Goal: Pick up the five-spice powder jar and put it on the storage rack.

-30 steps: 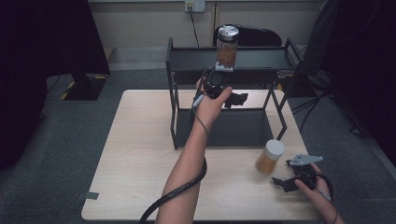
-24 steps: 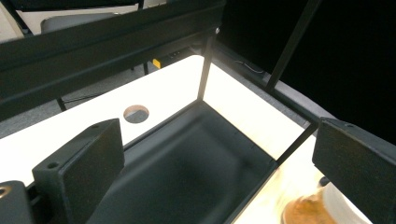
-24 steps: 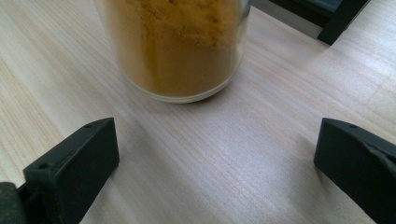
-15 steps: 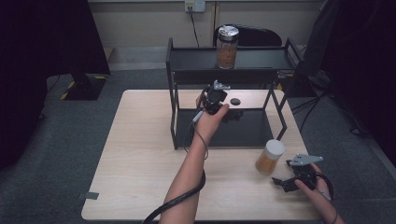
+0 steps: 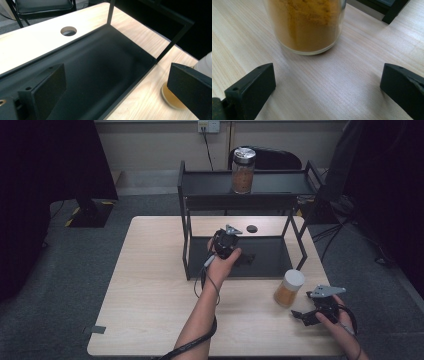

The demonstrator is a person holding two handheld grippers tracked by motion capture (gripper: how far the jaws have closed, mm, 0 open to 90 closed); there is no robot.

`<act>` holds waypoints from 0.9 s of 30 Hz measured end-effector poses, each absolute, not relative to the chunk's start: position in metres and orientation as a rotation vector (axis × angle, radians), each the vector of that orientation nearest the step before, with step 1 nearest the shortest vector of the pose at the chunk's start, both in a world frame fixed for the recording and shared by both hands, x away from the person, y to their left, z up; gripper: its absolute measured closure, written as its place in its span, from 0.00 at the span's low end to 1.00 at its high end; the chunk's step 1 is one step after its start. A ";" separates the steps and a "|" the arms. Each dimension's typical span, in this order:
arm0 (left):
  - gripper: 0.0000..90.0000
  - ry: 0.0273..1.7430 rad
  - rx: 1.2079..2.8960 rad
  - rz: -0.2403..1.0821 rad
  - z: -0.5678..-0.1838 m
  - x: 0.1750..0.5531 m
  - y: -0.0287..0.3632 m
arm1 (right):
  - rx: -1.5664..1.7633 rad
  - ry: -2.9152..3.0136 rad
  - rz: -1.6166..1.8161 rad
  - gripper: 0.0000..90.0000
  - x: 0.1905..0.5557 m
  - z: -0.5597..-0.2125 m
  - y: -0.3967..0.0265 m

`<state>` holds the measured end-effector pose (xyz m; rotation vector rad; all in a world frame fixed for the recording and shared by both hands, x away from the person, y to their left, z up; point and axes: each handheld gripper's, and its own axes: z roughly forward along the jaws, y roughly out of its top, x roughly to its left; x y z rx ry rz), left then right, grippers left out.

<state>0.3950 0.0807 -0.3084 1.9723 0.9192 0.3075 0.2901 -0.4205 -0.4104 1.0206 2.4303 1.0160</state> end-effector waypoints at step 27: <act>0.02 0.916 2.031 0.280 -0.357 0.362 0.114 | 1.027 2.424 1.014 0.00 0.289 -0.411 -0.420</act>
